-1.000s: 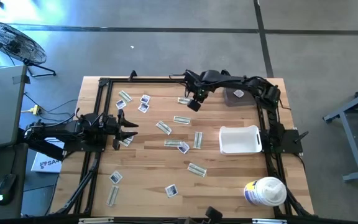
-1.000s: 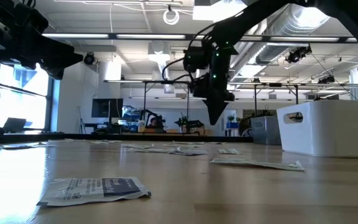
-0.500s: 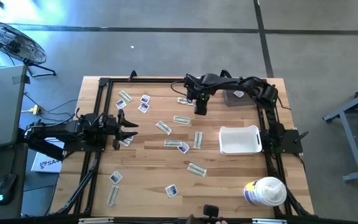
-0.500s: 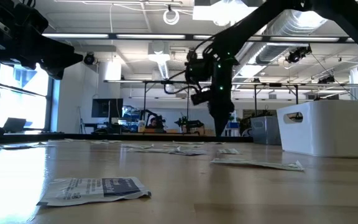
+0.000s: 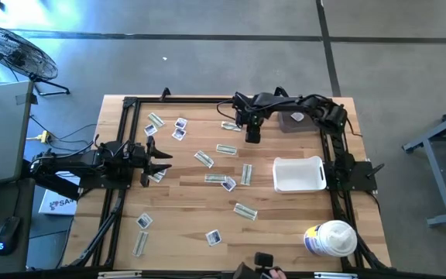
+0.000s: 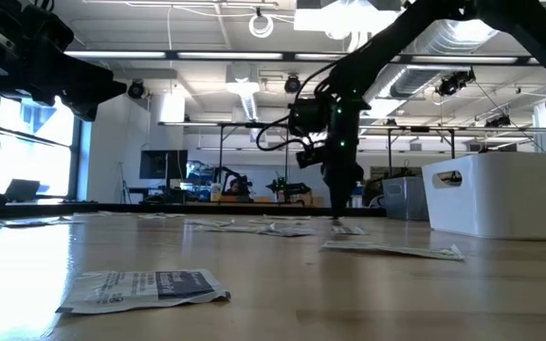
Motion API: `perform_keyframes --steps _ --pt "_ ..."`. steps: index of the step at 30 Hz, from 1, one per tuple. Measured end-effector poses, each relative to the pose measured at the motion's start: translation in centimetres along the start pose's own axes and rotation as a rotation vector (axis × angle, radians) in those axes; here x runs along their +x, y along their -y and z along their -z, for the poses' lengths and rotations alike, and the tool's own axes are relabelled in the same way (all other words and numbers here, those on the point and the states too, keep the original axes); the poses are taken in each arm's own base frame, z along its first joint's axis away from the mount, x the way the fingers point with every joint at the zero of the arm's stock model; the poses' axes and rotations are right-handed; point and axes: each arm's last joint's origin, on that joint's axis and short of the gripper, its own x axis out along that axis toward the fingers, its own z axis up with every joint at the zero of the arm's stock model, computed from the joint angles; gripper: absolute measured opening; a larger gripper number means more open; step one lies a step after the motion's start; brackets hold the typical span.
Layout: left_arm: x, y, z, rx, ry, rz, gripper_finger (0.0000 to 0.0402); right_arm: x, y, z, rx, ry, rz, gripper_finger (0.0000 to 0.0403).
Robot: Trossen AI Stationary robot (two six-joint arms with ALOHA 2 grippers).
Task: Pick & Place First Aid Supplies
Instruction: Put the alcohol pad into the black bin
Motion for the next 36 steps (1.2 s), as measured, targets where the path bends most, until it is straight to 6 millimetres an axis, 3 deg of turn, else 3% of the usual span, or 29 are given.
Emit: perform_keyframes --steps 12,23,36 --pt "0.0 0.0 0.0 0.0 0.0 0.0 0.0156 0.7 1.6 0.5 0.109 0.017 -0.017 0.0115" --pt "0.0 0.0 0.0 0.0 0.0 0.0 0.0156 -0.3 2.5 0.3 0.099 0.003 0.013 0.0115" --pt "0.0 0.0 0.0 0.0 0.0 0.0 0.0156 0.8 4.2 0.8 0.086 0.067 -0.021 0.0114"
